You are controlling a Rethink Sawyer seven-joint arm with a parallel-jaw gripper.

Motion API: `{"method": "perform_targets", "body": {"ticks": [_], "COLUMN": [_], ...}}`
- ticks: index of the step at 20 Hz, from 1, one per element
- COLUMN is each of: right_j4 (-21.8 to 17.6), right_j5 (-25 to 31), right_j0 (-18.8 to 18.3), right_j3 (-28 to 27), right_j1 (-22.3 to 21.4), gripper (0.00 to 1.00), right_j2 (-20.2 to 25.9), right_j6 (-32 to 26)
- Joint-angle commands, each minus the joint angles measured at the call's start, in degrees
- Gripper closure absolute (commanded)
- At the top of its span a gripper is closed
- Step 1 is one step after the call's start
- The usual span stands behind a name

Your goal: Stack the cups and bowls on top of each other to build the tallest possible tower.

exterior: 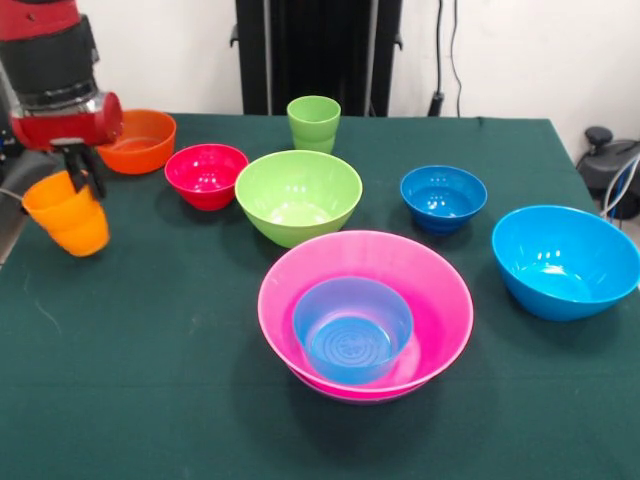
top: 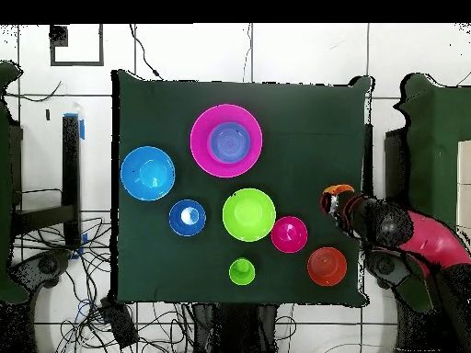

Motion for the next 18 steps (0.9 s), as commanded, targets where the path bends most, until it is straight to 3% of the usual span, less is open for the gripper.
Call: {"method": "perform_targets", "body": {"ticks": [1, 9, 11, 18], "right_j4": [1.71, 2.15, 3.22, 5.97], "right_j5": [6.28, 6.53, 6.01, 4.95], "right_j0": [2.63, 3.62, 5.25, 9.66], "right_j3": [4.21, 4.45, 6.18, 9.60], "right_j1": [-8.45, -9.58, -11.83, -13.56], "gripper": [1.00, 1.00, 1.00, 1.00], "right_j2": [3.75, 3.23, 2.90, 0.66], "right_j6": [-4.51, -3.80, -1.10, 4.92]}}
